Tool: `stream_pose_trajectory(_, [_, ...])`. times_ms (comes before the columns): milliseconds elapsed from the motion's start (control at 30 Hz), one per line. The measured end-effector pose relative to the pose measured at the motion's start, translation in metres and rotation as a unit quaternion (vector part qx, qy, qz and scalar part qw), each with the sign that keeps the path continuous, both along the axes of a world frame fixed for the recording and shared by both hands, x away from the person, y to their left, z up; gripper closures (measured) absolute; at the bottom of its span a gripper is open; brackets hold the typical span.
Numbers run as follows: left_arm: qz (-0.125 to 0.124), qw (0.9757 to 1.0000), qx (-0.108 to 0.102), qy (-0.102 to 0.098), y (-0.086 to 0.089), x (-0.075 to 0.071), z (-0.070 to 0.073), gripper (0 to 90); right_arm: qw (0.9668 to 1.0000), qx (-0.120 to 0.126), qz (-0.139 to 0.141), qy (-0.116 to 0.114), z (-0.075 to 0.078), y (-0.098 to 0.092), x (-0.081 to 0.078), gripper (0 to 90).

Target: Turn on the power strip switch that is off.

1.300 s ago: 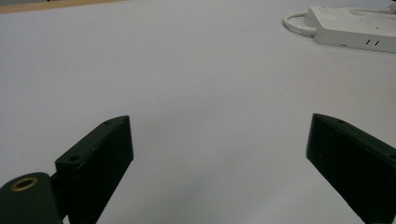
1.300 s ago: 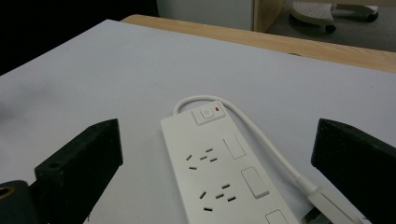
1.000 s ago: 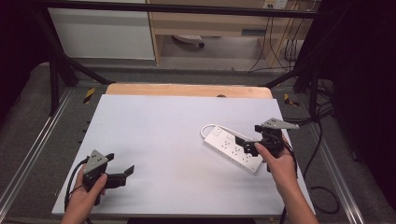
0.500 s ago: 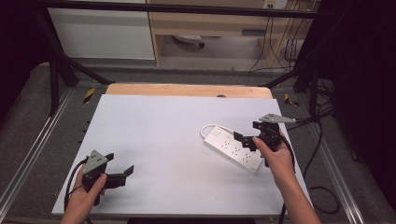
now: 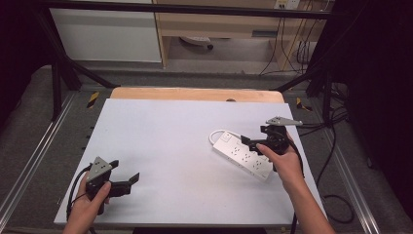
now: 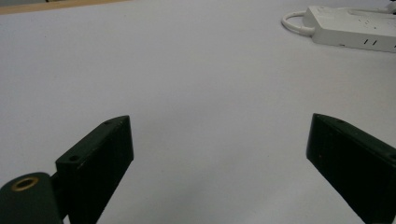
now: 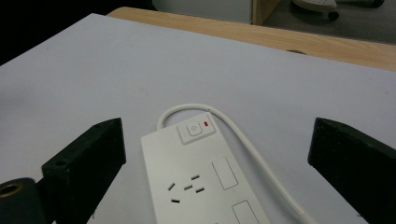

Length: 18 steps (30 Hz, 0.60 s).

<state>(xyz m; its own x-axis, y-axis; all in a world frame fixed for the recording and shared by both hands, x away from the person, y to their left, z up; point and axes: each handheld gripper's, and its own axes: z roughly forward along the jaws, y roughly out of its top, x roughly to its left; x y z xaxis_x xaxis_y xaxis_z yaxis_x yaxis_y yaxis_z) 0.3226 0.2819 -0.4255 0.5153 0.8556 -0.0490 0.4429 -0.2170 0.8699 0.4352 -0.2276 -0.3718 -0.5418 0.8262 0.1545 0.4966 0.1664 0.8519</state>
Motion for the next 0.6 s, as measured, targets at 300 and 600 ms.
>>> stream_pose_trajectory(300, [-0.001, 1.0000, 0.002, 0.000, -0.0002, 0.0002, -0.0001, 7.4, 0.9999, 0.000, 0.002, -0.010, 0.0056, 0.0026, 0.0034, 19.9])
stream_pose_trajectory(600, [-0.001, 1.0000, 0.003, 0.000, -0.0002, 0.0004, -0.0001, 7.3, 0.9998, 0.007, 0.008, -0.015, 0.0064, 0.0039, 0.0090, 31.9])
